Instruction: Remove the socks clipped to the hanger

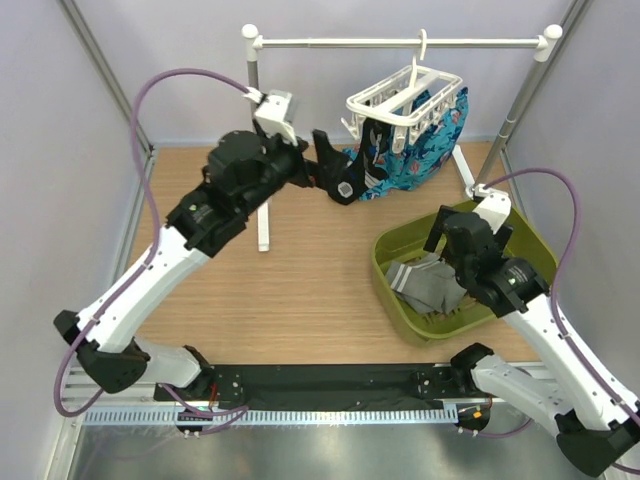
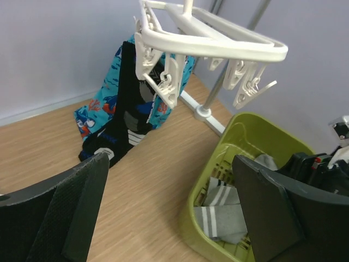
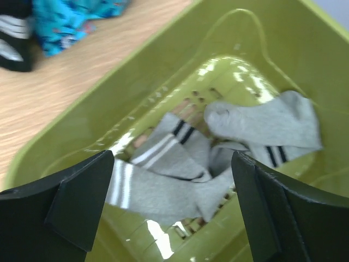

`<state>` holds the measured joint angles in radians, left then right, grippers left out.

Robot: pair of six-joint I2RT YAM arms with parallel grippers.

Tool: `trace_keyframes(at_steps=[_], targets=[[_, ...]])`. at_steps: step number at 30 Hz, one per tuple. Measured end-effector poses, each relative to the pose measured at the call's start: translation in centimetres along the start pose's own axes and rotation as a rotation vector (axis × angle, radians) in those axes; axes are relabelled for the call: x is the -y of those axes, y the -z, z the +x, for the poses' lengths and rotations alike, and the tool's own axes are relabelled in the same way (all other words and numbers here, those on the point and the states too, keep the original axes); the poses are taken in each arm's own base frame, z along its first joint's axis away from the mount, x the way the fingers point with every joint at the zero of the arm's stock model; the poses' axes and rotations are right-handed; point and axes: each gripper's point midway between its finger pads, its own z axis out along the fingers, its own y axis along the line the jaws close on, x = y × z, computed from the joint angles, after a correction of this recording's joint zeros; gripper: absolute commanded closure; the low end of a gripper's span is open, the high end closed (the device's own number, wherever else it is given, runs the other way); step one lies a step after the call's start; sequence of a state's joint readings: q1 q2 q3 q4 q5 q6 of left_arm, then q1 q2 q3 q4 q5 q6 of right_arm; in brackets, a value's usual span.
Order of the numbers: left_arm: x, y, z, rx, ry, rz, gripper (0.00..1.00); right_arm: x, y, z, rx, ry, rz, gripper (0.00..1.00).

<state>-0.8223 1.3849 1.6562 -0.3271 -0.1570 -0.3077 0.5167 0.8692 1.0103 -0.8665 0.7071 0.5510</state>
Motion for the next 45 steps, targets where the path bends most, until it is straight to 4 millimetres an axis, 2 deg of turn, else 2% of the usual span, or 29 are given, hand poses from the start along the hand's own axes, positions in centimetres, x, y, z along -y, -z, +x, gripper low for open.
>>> trace_keyframes(at_steps=[2, 5, 8, 13, 16, 21, 26, 35, 36, 38, 39, 40, 45], targets=[[-1.4, 1.1, -1.1, 0.018, 0.041, 0.01, 0.0, -0.9, 0.3, -0.4, 0.03, -0.026, -0.071, 0.03], [-4.0, 2.2, -2.5, 0.045, 0.107, -0.002, 0.0, -3.7, 0.8, -0.9, 0.11, -0.064, -0.272, 0.04], [-5.9, 2.3, -2.7, 0.048, 0.171, 0.0, 0.0, -7.1, 0.7, -0.7, 0.16, -0.026, -0.453, 0.05], [-7.8, 0.9, -0.9, -0.003, 0.311, 0.079, 0.04, -13.2, -1.8, 0.8, 0.185, 0.083, -0.65, 0.05], [-9.1, -0.1, 0.8, -0.035, 0.388, 0.096, 0.02, -16.3, -3.6, 1.9, 0.184, 0.136, -0.724, 0.06], [-9.9, -0.9, 2.6, -0.074, 0.45, 0.102, 0.0, -20.9, -6.5, 1.2, 0.238, 0.203, -0.79, 0.07], [-9.6, -1.0, 2.3, -0.059, 0.442, 0.123, 0.0, -22.7, -8.4, -1.0, 0.347, 0.23, -0.763, 0.08], [-11.1, -1.4, 5.0, -0.091, 0.455, 0.057, 0.0, -23.7, -10.1, -6.7, 0.532, 0.126, -0.641, 0.09], [-11.3, -1.5, 5.1, -0.09, 0.455, 0.053, 0.0, -23.7, -10.3, -7.0, 0.542, 0.12, -0.629, 0.11], [-11.4, -1.5, 5.3, -0.091, 0.453, 0.048, 0.0, -23.7, -10.9, -7.5, 0.56, 0.108, -0.601, 0.26], [-11.4, -1.5, 5.3, -0.091, 0.453, 0.045, 0.0, -23.8, -11.2, -7.6, 0.569, 0.106, -0.592, 0.35], [-11.5, -1.5, 5.5, -0.092, 0.448, 0.041, 0.0, -23.8, -11.4, -7.7, 0.578, 0.103, -0.588, 0.51], [-11.7, -1.3, 5.9, -0.097, 0.43, 0.035, 0.0, -23.8, -10.9, -8.3, 0.622, 0.085, -0.599, 0.79]])
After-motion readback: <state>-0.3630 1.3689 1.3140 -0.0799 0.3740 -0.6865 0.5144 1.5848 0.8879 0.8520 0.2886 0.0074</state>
